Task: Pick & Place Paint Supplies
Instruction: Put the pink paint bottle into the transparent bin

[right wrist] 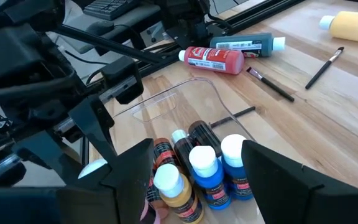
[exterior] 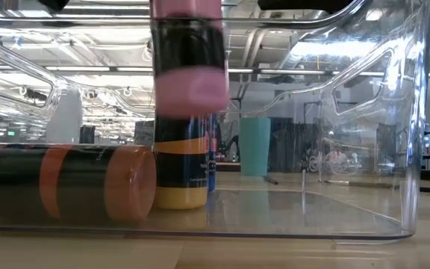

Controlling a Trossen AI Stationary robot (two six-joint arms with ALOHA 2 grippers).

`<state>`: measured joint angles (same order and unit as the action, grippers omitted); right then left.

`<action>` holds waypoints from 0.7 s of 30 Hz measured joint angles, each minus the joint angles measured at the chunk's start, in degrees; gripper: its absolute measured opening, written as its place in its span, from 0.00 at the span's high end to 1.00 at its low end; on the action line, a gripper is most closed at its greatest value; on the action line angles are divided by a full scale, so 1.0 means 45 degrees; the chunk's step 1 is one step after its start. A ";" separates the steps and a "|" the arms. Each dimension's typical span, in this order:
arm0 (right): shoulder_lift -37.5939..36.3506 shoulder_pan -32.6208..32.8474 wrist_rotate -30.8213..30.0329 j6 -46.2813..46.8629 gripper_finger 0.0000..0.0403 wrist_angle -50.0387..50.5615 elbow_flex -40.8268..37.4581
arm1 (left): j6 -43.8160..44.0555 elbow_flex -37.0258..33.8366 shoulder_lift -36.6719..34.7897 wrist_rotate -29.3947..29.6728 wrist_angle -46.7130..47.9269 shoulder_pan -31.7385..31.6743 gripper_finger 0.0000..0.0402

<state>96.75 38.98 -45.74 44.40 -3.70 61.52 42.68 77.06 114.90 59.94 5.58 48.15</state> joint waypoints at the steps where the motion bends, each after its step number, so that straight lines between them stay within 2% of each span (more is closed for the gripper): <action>1: 0.0000 0.0005 0.0000 0.0000 0.41 0.0000 0.0000 | 0.0126 0.0000 0.0025 -0.0079 0.0154 -0.0002 0.94; 7: 0.0000 0.0081 -0.0093 0.0000 0.41 0.0058 0.0000 | 0.1018 0.0000 0.0110 -0.0325 0.0916 -0.0002 0.94; 21: 0.0005 0.0092 -0.0189 0.0010 0.41 0.0058 0.0000 | 0.0926 0.0000 0.0110 -0.0387 0.0817 -0.0007 0.94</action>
<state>96.77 39.40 -46.59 44.45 -3.44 61.52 46.85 77.06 115.39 58.19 9.26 48.12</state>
